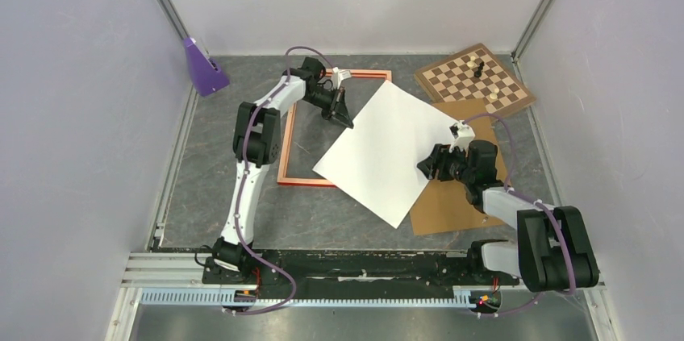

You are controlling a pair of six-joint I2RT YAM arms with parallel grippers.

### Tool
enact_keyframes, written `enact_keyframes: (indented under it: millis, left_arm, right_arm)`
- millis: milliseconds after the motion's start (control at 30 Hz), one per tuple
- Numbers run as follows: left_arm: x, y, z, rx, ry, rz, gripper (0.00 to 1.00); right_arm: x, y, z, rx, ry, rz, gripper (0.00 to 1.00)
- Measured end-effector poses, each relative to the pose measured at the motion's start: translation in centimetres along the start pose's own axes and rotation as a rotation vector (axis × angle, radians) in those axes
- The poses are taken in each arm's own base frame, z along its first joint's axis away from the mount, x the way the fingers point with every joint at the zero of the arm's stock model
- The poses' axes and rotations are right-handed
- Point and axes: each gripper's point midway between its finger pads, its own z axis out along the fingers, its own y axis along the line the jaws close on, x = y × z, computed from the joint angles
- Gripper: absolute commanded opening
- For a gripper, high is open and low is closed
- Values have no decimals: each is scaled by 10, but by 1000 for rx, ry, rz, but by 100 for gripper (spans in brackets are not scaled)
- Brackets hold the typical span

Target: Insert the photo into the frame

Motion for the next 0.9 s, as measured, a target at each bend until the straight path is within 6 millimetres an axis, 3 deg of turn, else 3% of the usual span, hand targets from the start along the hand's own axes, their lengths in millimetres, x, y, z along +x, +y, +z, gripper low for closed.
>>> enact_keyframes:
  millis: [133,400,567,900]
  left_arm:
    - [-4,2,-16,-37,-30,-23,2]
    - [-13,23,-78,-202,-142,-98,2]
    - [-9,36,-109,-301,-189,-121,2]
    - [17,55,-123,-418,-219,-232,2]
  right_arm:
    - [-5,1,-3,-1,-16,-9,63]
    - [-34,3,-9,1,-83,-47,64]
    - [-35,3,-10,3,-85,-52,64]
    - [-34,2,-10,4,-80,-48,64]
